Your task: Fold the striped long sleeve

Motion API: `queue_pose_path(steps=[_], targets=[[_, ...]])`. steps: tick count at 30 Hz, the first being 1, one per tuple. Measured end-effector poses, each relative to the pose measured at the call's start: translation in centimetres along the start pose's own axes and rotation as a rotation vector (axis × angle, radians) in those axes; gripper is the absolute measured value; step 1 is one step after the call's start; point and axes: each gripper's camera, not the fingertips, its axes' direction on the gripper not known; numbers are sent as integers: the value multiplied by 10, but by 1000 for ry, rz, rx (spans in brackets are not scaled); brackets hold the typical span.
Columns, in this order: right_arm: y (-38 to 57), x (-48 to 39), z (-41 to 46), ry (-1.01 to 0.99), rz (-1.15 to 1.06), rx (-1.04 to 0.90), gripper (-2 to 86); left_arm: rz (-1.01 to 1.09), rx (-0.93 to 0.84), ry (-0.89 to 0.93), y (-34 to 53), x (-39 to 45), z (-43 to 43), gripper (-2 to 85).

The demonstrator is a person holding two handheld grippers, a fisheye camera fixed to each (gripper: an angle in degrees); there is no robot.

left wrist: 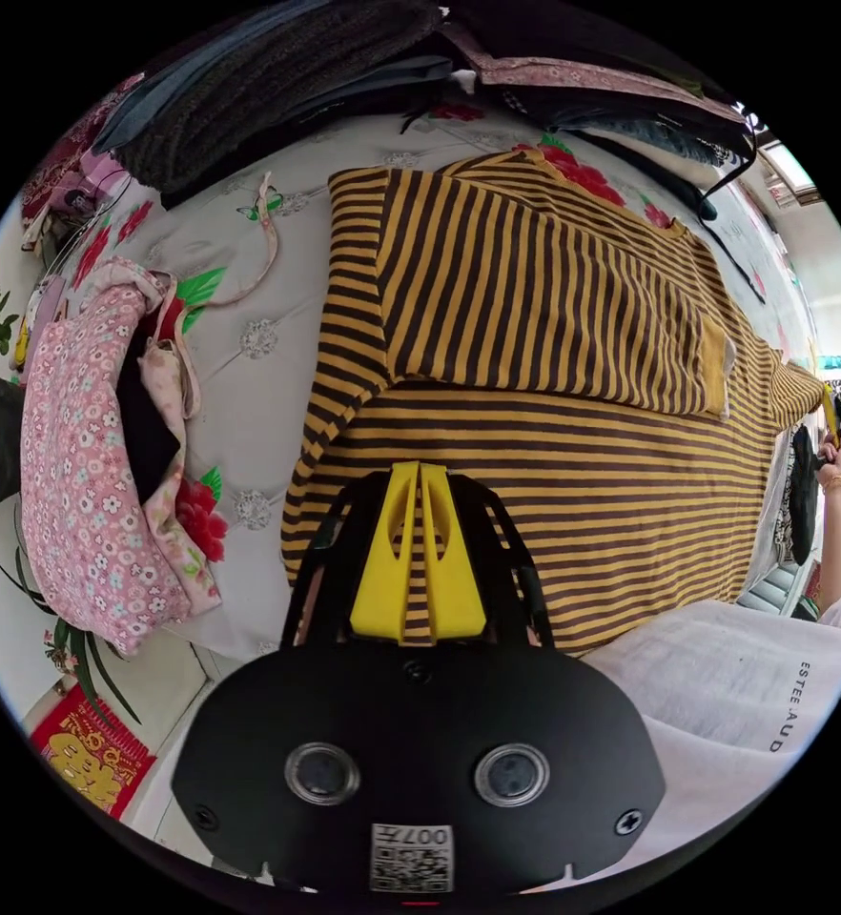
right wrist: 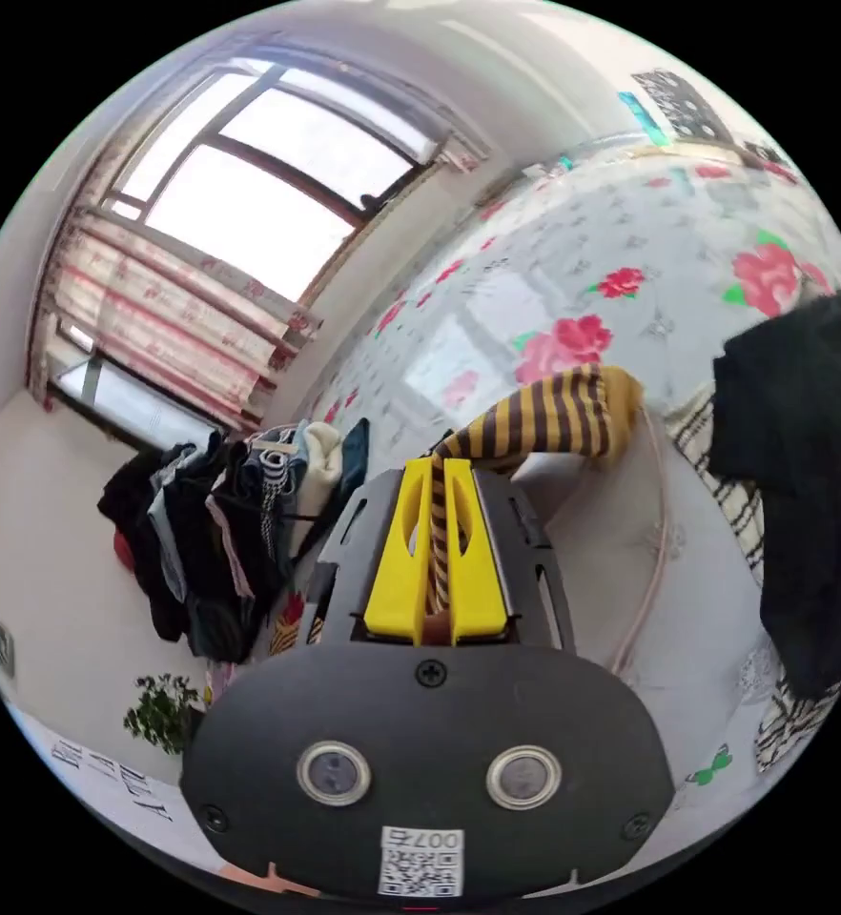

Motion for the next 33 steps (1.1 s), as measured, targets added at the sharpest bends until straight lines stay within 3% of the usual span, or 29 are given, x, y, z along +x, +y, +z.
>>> queue_pose_path(steps=[3, 5, 10, 13, 15, 21, 28, 33], targets=[[30, -128, 15, -88, -444, -139, 2, 13, 58, 25, 9, -8, -14, -10], [101, -230, 32, -159, -816, -284, 5, 21, 87, 44, 15, -15, -21, -10], [300, -327, 95, -176, -1216, -655, 14, 9, 150, 107, 33, -43, -34, -10], [398, -328, 133, -150, -1223, -942, 18, 4, 160, 116, 47, -62, -36, -10], [428, -327, 135, -167, -1177, -1004, 20, 4, 170, 124, 59, -78, -38, -10], [427, -326, 127, -85, -1063, -911, 27, 14, 178, 175, 75, -110, -32, -9], [318, -282, 135, 200, -739, -607, 37, 97, 214, 216, 47, -109, -40, -7], [296, -262, 169, 217, -692, -667, 37, 150, 190, 213, 17, -95, -36, -6]])
